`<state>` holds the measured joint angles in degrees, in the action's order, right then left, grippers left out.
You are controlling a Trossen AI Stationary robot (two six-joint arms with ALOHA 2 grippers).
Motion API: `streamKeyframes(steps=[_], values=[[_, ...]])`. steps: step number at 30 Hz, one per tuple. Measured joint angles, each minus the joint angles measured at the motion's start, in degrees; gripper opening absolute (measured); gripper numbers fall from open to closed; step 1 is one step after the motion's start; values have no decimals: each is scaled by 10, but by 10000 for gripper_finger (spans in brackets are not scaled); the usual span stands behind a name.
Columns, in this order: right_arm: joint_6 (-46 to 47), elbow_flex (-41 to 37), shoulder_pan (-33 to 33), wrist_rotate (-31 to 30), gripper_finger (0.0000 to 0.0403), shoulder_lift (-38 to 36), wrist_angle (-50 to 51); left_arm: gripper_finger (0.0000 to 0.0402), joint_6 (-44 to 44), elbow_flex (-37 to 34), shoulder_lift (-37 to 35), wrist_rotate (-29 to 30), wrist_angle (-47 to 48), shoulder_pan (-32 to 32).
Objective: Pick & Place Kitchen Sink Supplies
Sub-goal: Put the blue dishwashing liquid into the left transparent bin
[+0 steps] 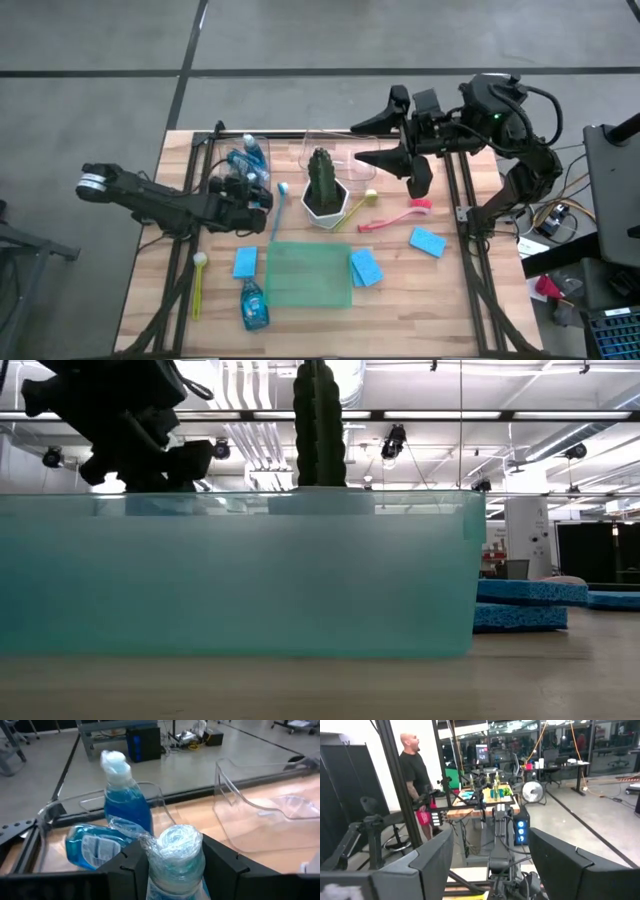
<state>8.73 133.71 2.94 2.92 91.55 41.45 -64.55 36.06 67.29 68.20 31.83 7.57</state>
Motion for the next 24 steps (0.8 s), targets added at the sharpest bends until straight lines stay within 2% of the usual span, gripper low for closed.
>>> streamKeyframes(steps=[8, 14, 20, 24], values=[[0, 0, 0, 1, 246, -1, 4, 153, -9, 0, 42, 5, -37, 0], [1, 0, 0, 2, 242, -1, 4, 173, -34, 0, 53, -17, -45, -1], [3, 0, 0, 7, 248, -1, 3, 198, -45, 1, 35, -30, -44, -1], [2, 0, 2, 8, 251, -1, 4, 208, -18, 9, 10, -30, -43, 0]])
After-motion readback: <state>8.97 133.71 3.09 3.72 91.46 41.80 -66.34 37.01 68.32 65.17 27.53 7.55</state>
